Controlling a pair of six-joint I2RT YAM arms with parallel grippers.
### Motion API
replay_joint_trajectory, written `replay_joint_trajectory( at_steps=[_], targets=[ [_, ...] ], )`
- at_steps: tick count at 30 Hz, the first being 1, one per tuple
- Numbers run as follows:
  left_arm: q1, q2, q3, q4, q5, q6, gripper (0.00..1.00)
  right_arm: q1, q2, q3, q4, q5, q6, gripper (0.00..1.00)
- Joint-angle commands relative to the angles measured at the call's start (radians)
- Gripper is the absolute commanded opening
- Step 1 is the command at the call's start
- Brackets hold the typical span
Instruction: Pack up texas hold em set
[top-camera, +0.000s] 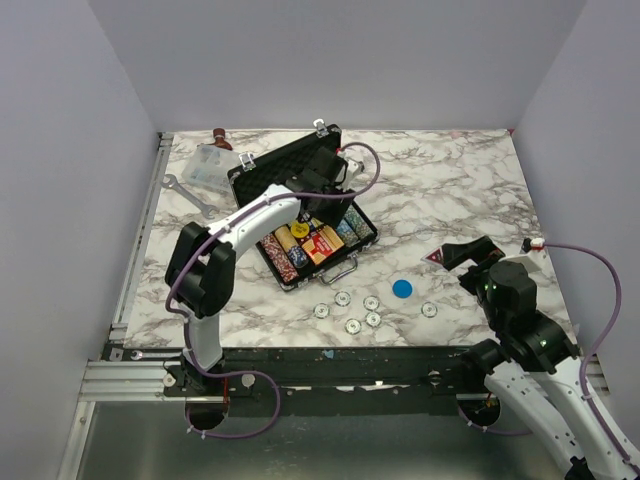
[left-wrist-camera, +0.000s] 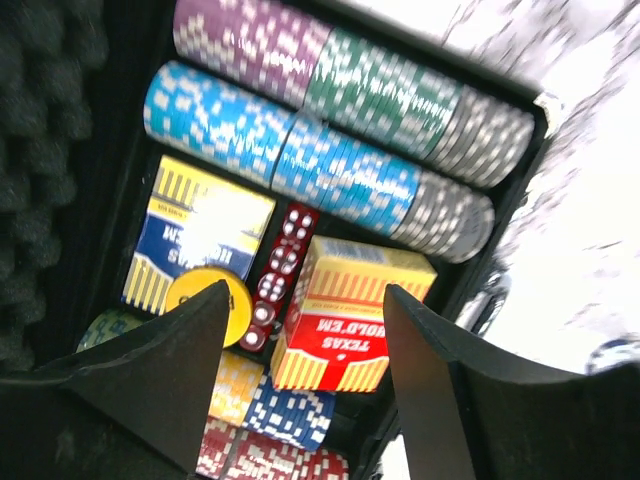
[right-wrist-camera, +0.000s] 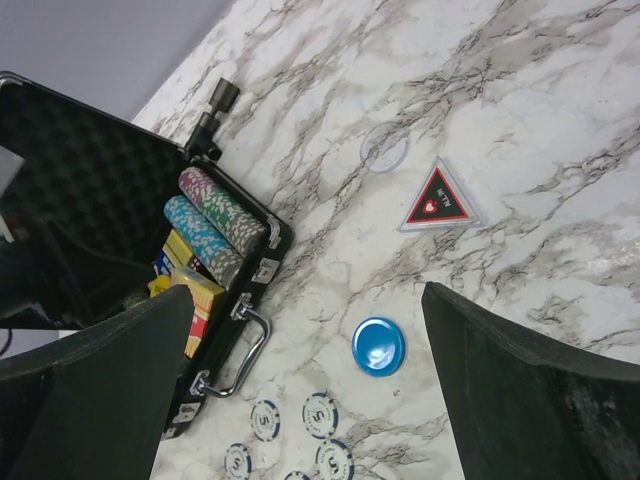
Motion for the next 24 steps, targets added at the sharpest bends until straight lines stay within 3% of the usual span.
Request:
replay_joint_trajectory(
  at_steps=[1,7,18,21,24],
  targets=[
    [0.042,0.040,0.088,-0.035,0.168,-0.116,0.64,-0.002,0.009,-0.009,0.017,0.002,-0.004,1.00],
    [0.033,0.069,0.029,-0.031,0.171,-0.155,0.62,-0.002,0.006,-0.010,0.015,0.008,0.002,1.00],
    [0.013,0.068,-0.041,-0.084,0.082,-0.169,0.44,-0.002,-0.014,-0.010,0.014,0.008,0.000,1.00],
    [0.013,0.062,-0.040,-0.100,0.100,-0.157,0.43,-0.002,-0.019,-0.014,0.018,0.013,0.001,1.00],
    [0.014,0.057,-0.028,-0.070,0.213,-0.121,0.47,-0.002,-0.014,-0.014,0.020,0.014,0.000,1.00]
  ],
)
